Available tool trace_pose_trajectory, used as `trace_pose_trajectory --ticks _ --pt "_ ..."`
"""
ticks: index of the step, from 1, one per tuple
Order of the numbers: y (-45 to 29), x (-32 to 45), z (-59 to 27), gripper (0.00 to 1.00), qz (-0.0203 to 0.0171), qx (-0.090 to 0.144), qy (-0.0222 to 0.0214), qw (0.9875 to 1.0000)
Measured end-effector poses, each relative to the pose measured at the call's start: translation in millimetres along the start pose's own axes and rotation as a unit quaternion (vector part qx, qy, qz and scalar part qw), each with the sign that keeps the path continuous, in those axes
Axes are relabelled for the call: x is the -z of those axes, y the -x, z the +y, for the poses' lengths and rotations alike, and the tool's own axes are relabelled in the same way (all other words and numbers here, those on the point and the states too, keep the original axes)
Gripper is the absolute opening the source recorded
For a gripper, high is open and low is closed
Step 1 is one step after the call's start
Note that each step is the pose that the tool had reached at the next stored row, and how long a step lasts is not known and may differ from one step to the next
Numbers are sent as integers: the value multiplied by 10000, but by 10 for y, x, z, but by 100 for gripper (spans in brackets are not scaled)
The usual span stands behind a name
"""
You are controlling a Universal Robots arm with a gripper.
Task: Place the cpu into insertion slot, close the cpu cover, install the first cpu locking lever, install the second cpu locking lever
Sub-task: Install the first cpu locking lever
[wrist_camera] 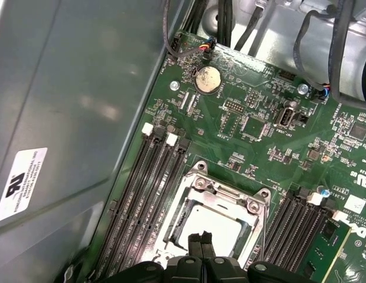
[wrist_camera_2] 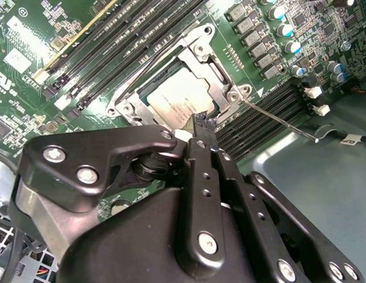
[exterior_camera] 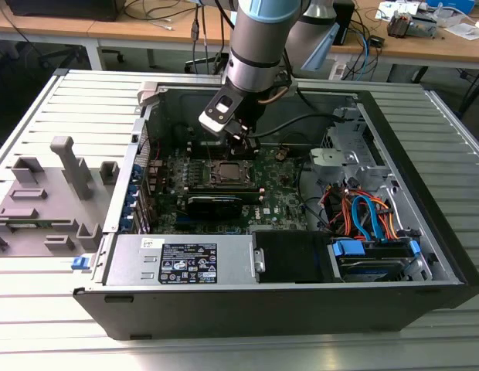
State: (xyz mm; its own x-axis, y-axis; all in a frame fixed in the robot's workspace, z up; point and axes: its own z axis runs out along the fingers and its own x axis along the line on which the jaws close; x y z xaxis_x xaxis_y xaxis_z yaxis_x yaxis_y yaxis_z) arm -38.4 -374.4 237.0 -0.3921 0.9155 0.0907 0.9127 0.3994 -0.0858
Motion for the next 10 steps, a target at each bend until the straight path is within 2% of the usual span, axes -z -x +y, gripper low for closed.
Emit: trace_pose_trajectory --ticks 10 --pt "0 0 0 11 40 39 15 10000"
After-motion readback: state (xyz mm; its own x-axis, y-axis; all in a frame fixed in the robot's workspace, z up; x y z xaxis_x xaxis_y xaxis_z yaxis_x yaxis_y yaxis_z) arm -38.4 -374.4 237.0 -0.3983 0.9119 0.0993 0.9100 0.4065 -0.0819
